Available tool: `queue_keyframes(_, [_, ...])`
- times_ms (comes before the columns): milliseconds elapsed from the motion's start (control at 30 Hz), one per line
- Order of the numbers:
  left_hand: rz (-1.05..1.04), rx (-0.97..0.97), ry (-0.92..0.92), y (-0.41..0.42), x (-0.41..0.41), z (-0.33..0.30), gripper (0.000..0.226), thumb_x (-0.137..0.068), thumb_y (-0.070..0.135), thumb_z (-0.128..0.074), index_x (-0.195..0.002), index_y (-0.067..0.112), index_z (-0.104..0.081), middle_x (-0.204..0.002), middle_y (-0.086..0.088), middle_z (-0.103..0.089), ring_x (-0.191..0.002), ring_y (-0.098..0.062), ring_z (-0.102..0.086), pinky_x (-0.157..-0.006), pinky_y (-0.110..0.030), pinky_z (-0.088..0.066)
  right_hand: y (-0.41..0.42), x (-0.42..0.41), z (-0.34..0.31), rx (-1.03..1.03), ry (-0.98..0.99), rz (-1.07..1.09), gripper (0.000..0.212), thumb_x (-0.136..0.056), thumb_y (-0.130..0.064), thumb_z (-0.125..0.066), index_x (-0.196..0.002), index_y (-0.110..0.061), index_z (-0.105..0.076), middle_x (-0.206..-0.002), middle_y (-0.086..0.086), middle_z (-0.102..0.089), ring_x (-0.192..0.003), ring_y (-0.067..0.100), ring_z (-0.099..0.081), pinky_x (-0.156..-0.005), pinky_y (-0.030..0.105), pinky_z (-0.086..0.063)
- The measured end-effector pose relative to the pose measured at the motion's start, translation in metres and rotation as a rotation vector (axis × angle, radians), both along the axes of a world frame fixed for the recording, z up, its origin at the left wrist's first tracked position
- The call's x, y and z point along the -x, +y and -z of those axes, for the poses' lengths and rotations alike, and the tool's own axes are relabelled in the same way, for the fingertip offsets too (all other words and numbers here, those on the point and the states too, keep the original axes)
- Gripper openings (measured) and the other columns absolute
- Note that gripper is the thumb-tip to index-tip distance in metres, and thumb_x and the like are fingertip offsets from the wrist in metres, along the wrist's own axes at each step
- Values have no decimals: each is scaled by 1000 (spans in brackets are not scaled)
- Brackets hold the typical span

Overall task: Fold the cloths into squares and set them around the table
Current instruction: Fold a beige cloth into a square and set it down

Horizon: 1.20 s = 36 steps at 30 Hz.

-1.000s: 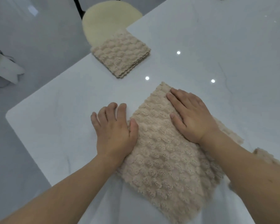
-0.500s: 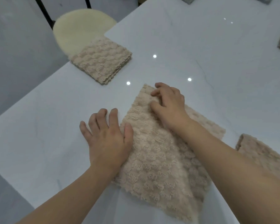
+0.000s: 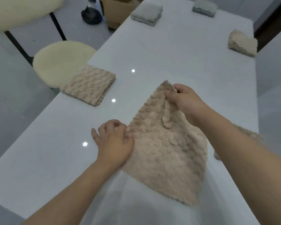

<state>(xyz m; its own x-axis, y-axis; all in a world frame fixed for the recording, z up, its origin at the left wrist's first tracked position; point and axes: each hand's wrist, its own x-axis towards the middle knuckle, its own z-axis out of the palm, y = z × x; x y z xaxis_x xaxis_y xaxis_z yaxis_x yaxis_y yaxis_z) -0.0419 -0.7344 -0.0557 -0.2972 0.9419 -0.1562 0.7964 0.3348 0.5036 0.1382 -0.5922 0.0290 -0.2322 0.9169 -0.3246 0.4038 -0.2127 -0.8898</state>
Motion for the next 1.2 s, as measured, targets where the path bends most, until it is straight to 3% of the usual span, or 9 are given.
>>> queue_keyframes(67, [62,-10,-156,34,8,-29,16,-90,34,-49,-83,20,-52,-91,6,-60,-93,-25,-56,-85,-40,-44,8,-11,-23,-46,47,133,15,-97,-22,-53,-82,-17,-57,-79,3,-58,-74,20,-56,-72,38,-48])
queue_keyframes(133, [69,-99,-271,70,11,-72,14,-94,31,-51,-85,20,-52,-74,2,-60,-73,-20,-57,-59,-32,-40,18,-26,-53,-112,112,276,12,-96,-24,-52,-90,-16,-59,-86,7,-63,-79,24,-61,-79,47,-54])
queue_keyframes(233, [153,-387,-187,102,5,-142,11,-97,30,-49,-91,21,-52,-70,5,-56,-67,-15,-54,-57,-33,-37,25,-47,-99,-281,222,461,16,-92,-23,-54,-97,-9,-60,-88,6,-66,-79,23,-64,-84,49,-56])
queue_keyframes(400, [425,-566,-151,85,-10,-190,8,-100,25,-48,-95,20,-52,-71,6,-55,-67,-18,-51,-59,-35,-39,-5,-73,-123,-381,394,627,29,-83,4,-41,-70,-18,-52,-59,-10,-55,-52,5,-49,-50,19,-39])
queue_keyframes(600, [774,14,-37,29,3,-111,15,-99,34,-45,-85,30,-47,-75,10,-60,-68,-10,-56,-67,-38,-50,-88,-88,-17,-236,-69,526,22,-85,-10,-50,-65,-19,-56,-61,-8,-52,-58,13,-48,-48,24,-39])
queue_keyframes(833, [919,846,-105,-4,14,-72,37,-89,45,-57,-68,22,-37,-62,11,-40,-59,-13,-38,-60,-30,-33,-153,-100,35,64,-483,160,25,-81,-17,-49,-59,-19,-37,-53,-4,-45,-50,16,-44,-51,30,-36])
queue_keyframes(1000, [678,348,55,40,9,-74,24,-95,33,-51,-75,19,-52,-77,5,-55,-74,-16,-54,-62,-28,-39,-118,-85,39,-104,-593,307,19,-89,-22,-42,-71,-18,-41,-66,0,-50,-62,23,-49,-55,33,-36])
queue_keyframes(1100, [571,129,247,66,4,-50,24,-97,36,-45,-108,23,-62,-117,1,-51,-114,-27,-44,-93,-38,-36,-98,-73,51,-279,-767,288,14,-94,-20,-37,-97,-16,-49,-83,1,-57,-74,25,-54,-60,35,-40])
queue_keyframes(1200, [457,13,249,67,2,-9,23,-98,39,-45,-114,27,-57,-128,1,-44,-121,-26,-37,-104,-42,-25,-91,-74,75,-394,-867,317,14,-89,-7,-38,-96,-12,-49,-86,3,-54,-72,24,-51,-59,35,-37])
